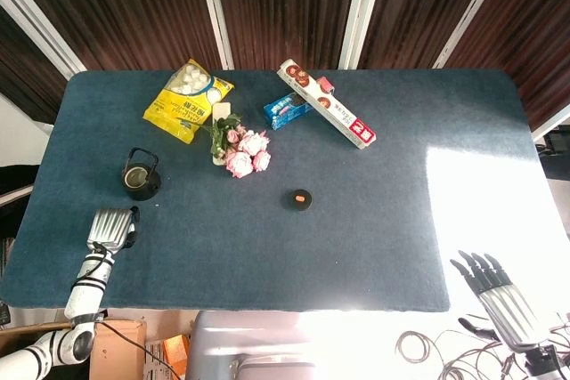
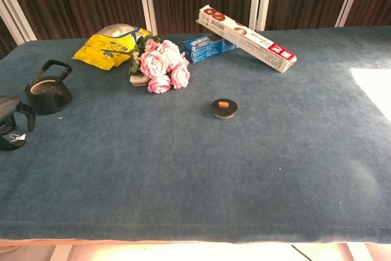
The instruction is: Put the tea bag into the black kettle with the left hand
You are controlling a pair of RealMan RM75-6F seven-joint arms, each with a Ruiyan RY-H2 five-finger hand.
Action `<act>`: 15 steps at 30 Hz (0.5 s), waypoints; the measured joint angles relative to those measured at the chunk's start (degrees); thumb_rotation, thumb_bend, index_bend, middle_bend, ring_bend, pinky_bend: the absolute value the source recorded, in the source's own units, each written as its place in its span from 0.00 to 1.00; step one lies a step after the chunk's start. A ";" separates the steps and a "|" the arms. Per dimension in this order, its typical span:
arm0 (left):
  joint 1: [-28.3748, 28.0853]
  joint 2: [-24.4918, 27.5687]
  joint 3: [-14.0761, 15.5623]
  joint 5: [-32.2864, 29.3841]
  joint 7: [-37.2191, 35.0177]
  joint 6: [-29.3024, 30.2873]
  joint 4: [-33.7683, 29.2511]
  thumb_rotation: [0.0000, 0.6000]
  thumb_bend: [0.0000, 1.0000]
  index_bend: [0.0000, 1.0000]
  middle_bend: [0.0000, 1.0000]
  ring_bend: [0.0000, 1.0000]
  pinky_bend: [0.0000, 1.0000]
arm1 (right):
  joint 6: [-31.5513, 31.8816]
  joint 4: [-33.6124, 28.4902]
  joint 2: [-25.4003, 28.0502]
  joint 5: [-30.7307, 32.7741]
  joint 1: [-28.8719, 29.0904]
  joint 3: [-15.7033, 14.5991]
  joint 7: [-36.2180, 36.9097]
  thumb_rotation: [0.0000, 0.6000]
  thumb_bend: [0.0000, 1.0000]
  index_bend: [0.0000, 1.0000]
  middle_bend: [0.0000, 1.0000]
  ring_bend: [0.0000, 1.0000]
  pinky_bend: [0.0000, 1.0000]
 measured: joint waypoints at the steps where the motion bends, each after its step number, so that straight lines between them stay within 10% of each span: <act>1: -0.02 0.02 0.01 -0.17 0.20 -0.11 0.02 1.00 0.34 0.52 1.00 1.00 1.00 | -0.07 -0.03 0.02 0.02 0.03 0.00 0.02 1.00 0.11 0.00 0.00 0.00 0.00; 15: -0.44 -0.41 0.02 -1.22 1.53 -0.80 0.70 1.00 0.34 0.52 1.00 1.00 1.00 | 0.77 0.25 0.23 -0.24 -0.33 -0.06 0.54 1.00 0.11 0.00 0.00 0.00 0.00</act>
